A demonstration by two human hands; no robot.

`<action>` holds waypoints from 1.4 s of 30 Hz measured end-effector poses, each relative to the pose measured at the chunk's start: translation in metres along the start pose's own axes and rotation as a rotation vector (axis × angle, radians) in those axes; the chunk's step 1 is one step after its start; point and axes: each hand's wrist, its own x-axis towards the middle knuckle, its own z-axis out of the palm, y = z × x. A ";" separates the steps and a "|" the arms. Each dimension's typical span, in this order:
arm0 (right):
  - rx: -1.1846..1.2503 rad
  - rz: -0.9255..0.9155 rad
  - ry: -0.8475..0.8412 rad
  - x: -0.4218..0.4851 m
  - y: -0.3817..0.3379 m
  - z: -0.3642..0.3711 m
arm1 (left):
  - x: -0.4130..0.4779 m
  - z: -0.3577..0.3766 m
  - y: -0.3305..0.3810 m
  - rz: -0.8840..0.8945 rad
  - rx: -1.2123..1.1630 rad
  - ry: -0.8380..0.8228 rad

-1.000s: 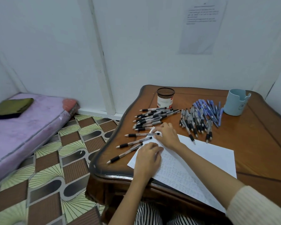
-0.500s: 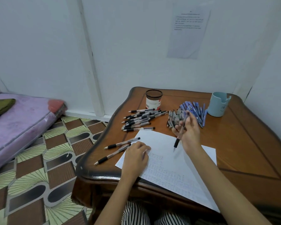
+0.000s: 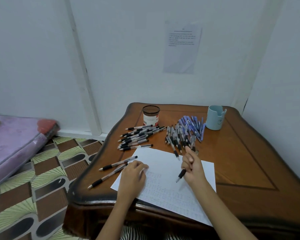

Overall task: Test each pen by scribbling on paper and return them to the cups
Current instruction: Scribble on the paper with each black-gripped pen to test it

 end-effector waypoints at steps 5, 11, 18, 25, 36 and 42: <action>-0.317 -0.005 -0.025 -0.007 0.003 -0.010 | 0.001 0.000 0.000 0.010 0.002 0.002; -0.659 -0.115 -0.078 -0.006 0.014 -0.017 | -0.001 0.000 0.000 -0.009 -0.017 0.032; -0.841 -0.202 -0.117 -0.001 0.030 -0.015 | -0.004 -0.003 0.000 -0.039 -0.009 0.060; -0.920 -0.069 -0.384 0.002 0.037 -0.003 | -0.001 -0.002 -0.002 -0.053 0.029 -0.073; -1.179 -0.387 -0.369 0.025 0.052 -0.007 | 0.001 -0.001 -0.001 -0.062 0.005 -0.041; -1.212 -0.394 -0.399 0.024 0.053 -0.006 | 0.001 0.000 -0.001 -0.057 0.027 -0.043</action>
